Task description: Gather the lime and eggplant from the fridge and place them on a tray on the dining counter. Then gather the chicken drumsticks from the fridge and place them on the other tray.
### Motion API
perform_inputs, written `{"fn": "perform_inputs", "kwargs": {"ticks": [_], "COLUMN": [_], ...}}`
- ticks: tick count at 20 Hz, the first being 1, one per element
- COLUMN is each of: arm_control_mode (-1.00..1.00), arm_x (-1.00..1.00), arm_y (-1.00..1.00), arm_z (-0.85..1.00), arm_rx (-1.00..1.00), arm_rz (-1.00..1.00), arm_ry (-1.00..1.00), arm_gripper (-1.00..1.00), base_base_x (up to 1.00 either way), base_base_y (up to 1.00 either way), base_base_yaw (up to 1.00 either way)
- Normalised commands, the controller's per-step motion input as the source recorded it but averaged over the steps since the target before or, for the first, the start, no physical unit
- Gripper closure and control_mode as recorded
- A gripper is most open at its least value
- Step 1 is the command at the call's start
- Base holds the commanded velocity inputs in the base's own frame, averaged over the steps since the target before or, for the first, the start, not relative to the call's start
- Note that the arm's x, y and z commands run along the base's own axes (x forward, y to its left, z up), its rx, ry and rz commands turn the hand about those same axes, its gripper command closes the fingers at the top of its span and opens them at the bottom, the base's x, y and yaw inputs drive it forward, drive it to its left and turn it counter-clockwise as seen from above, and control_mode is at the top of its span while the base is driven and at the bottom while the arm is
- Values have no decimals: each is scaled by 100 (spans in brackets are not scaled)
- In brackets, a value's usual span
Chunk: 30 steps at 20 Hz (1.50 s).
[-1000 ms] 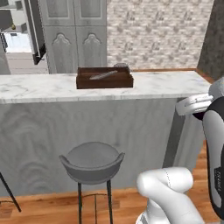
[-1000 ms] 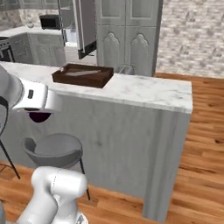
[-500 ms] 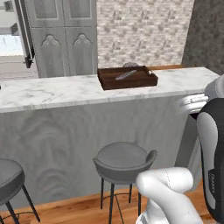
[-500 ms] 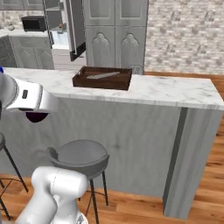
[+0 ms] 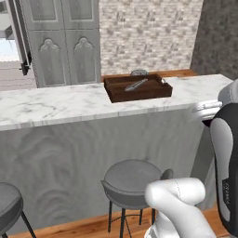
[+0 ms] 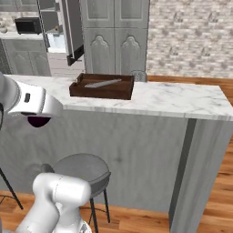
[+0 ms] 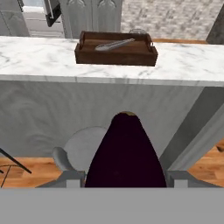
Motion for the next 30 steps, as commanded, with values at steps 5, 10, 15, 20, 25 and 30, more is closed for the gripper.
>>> {"fn": "perform_inputs", "kwargs": {"ticks": [5, 10, 15, 20, 25, 30], "arm_control_mode": [100, -100, -100, -100, -100, -100], "arm_x": [0, 55, 100, 94, 59, 73], "arm_y": [0, 4, 11, 7, 7, 18], "arm_z": [0, 17, 28, 5, -2, -13], "arm_rx": [0, 0, 0, 0, 0, 0], "arm_rz": [0, 0, 0, 0, 0, 0], "arm_ry": [0, 5, 9, 9, 6, 5], "arm_gripper": [100, 100, 100, 100, 100, 100], "base_base_x": [42, 29, 0, 0, 0, 0], "base_base_y": [0, 0, 0, 0, 0, 0], "base_base_yaw": [-2, 0, 0, 0, 0, 0]}}
